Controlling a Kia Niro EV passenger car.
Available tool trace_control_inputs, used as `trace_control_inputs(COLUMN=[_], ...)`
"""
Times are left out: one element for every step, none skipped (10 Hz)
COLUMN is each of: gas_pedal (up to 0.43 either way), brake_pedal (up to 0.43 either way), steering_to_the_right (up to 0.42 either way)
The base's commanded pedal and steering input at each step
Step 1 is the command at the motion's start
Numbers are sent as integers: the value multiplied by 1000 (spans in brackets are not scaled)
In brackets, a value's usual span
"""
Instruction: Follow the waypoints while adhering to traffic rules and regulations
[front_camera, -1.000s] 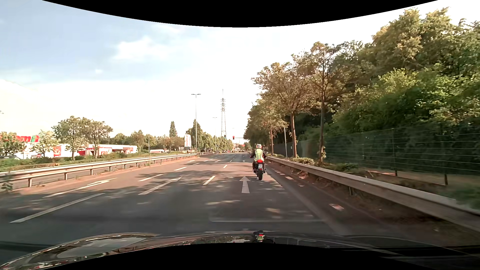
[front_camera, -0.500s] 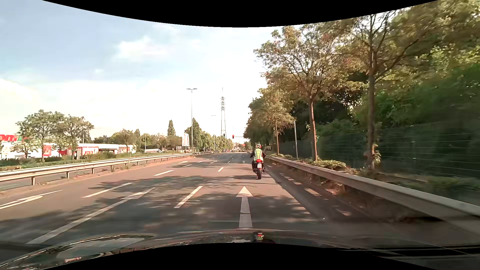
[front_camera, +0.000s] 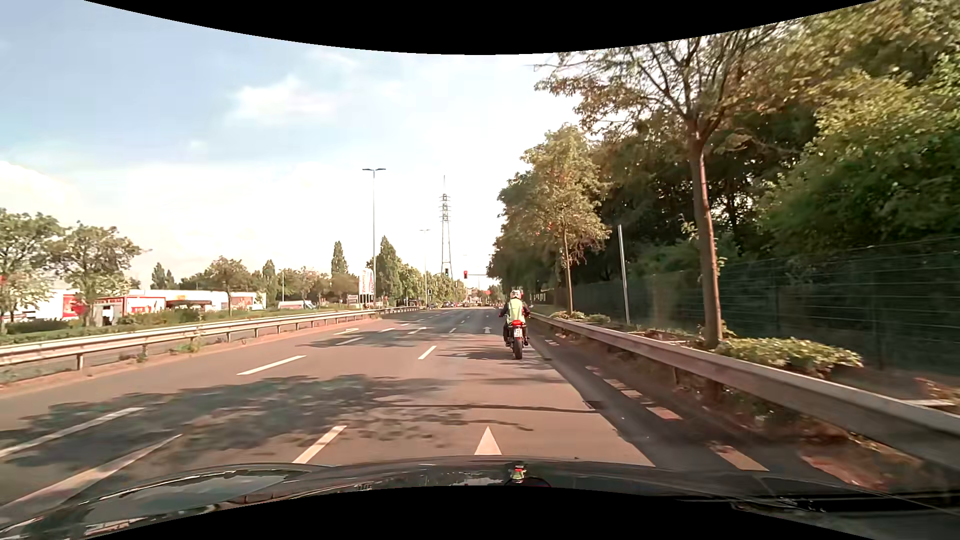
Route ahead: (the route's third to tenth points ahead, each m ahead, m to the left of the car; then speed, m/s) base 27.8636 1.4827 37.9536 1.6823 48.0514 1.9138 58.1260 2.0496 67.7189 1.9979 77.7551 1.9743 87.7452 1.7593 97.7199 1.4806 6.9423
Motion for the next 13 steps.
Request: trace_control_inputs(gas_pedal=[79, 87, 87, 87, 87, 87, 87, 87, 87, 98, 98, 98, 98], brake_pedal=[0, 0, 0, 0, 0, 0, 0, 0, 0, 0, 0, 0, 0], steering_to_the_right=[-7, -7, -7, -7, -7, -7, -7, -7, -7, -7, -7, -7, -8])
